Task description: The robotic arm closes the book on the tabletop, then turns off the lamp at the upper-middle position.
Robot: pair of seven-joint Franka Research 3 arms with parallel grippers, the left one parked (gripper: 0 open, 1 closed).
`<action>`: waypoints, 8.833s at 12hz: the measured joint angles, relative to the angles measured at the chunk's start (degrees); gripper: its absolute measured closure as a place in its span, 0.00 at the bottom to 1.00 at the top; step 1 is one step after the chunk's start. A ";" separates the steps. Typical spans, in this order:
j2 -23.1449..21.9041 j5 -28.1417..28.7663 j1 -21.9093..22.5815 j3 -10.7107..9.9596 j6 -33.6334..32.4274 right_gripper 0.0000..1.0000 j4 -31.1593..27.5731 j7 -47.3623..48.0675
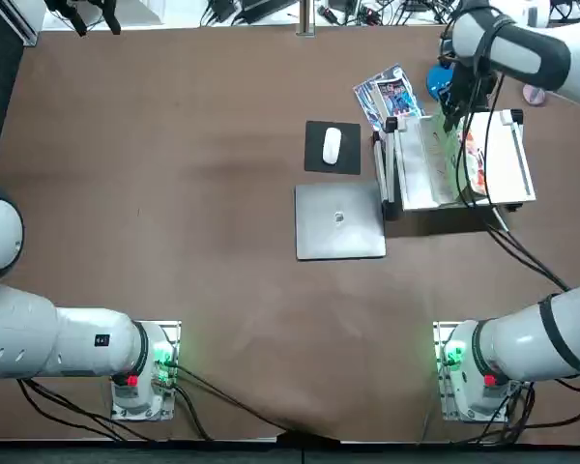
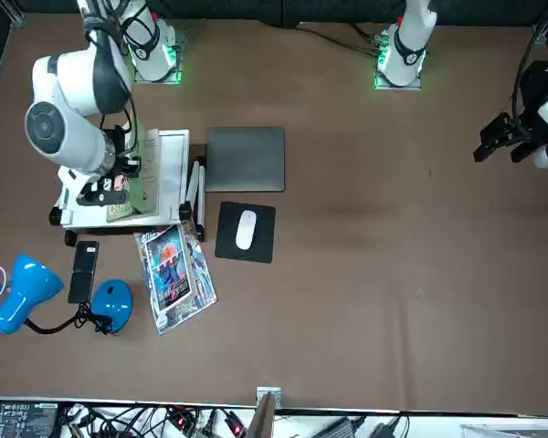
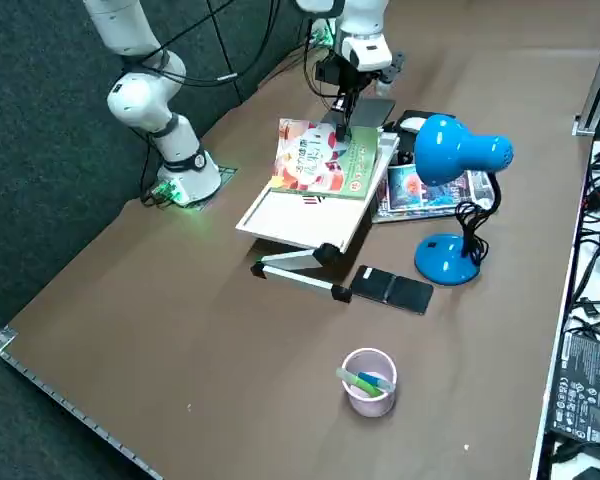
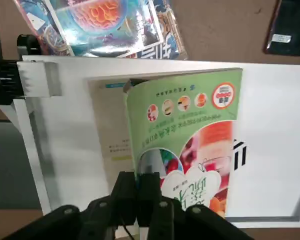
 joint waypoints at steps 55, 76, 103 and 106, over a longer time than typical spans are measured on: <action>12.25 -19.01 13.91 -1.61 -16.37 0.53 23.67 19.56; 31.13 -33.56 0.67 -1.79 24.95 0.99 22.02 17.53; 33.44 -36.08 -6.11 -1.64 40.78 0.99 17.77 15.52; 33.44 -36.08 -6.00 -1.49 40.81 0.99 17.77 15.46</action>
